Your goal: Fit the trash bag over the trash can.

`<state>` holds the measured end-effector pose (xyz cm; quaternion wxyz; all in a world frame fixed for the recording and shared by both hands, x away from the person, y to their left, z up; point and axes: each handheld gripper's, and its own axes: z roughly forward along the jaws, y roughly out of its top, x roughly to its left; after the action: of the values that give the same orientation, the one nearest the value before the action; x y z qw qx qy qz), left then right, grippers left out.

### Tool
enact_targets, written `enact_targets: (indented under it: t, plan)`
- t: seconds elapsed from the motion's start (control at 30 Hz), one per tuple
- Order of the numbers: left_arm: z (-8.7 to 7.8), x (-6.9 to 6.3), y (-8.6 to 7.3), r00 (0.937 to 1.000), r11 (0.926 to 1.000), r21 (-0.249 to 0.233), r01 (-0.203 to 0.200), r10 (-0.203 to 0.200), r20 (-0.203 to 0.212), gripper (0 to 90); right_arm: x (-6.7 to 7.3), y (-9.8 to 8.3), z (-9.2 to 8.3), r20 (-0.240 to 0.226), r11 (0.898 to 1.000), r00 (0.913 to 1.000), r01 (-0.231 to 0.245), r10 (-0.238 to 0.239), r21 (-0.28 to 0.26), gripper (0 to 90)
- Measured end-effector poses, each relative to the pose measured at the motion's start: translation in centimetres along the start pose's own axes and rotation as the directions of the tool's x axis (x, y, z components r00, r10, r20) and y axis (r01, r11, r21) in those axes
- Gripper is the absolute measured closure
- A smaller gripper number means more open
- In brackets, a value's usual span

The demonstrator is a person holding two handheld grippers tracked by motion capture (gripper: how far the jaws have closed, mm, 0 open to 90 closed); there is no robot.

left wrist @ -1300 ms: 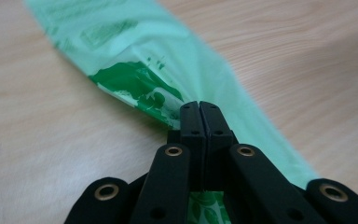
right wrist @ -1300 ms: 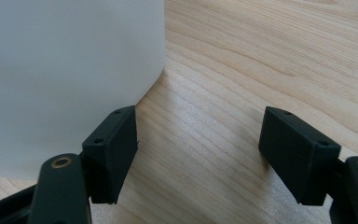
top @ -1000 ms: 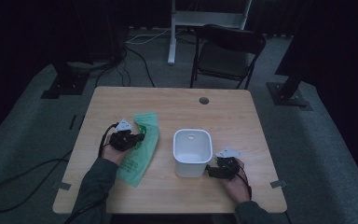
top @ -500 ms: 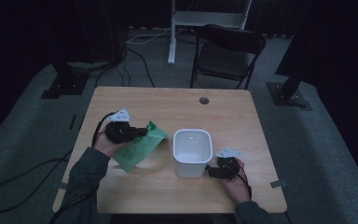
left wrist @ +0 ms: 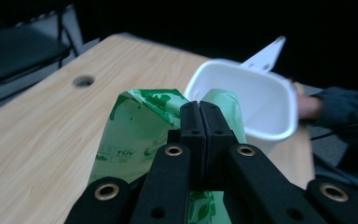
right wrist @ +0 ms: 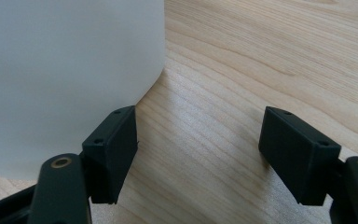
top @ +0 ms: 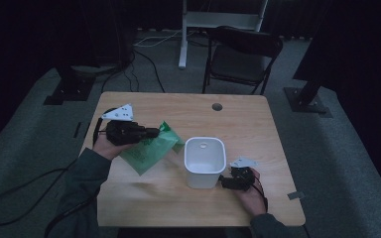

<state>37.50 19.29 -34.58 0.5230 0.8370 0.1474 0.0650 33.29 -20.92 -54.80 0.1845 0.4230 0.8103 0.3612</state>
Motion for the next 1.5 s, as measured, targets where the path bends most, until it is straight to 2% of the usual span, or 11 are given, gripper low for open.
enact_targets:
  t: [0.1,0.37,0.57,0.7,0.73,0.83,0.93,1.1,1.27,1.43,1.5]
  plan:
    - [-0.5,-0.4,0.9,0.9992,0.9994,-0.028,-0.017,0.018,0.037,90.0,0.0,0.0,0.0,0.0,1.0,1.0,0.0,0.0,0.001,27.4]
    - [-1.1,-1.2,3.1,0.9938,0.9951,-0.085,-0.052,0.06,0.093,90.0,0.0,0.0,0.0,0.0,1.0,1.0,0.001,-0.001,0.001,27.4]
    - [-1.1,-2.4,5.3,0.9841,0.99,-0.099,-0.101,0.114,0.136,90.0,0.0,0.0,0.0,0.0,1.0,1.0,0.001,-0.001,0.001,27.4]
    - [-0.9,-2.6,5.9,0.9808,0.9889,-0.101,-0.109,0.123,0.151,90.0,0.0,0.0,0.0,0.0,1.0,1.0,-0.001,0.001,0.001,27.4]
    - [-0.5,-2.8,6.8,0.9758,0.9873,-0.099,-0.124,0.14,0.168,90.0,0.0,0.0,0.0,0.0,1.0,1.0,-0.001,0.001,0.001,27.4]
    - [-0.1,-3.0,7.3,0.9722,0.9858,-0.11,-0.127,0.145,0.184,90.0,0.0,0.0,0.0,0.0,1.0,1.0,0.0,0.0,0.0,27.4]
    - [0.2,-3.0,7.6,0.9705,0.9845,-0.122,-0.126,0.148,0.191,89.9,0.0,0.0,0.0,0.0,1.0,1.0,0.0,0.0,0.001,27.4]
    - [1.6,-3.3,8.4,0.9615,0.9803,-0.155,-0.122,0.156,0.226,89.9,0.0,0.0,0.0,-0.001,1.0,1.0,0.0,0.0,0.001,27.4]
    - [2.6,-3.5,8.7,0.955,0.9798,-0.159,-0.121,0.159,0.251,89.7,0.0,0.0,0.0,-0.001,1.0,1.0,0.0,0.0,0.001,27.3]
    - [3.5,-3.4,8.1,0.9549,0.9844,-0.137,-0.11,0.143,0.26,89.7,0.0,0.0,0.0,-0.001,1.0,1.0,0.001,-0.001,0.001,27.2]
    - [4.1,-2.9,7.0,0.958,0.9891,-0.118,-0.088,0.116,0.262,89.7,0.0,0.0,0.0,-0.002,1.0,1.0,0.0,0.0,0.001,27.1]
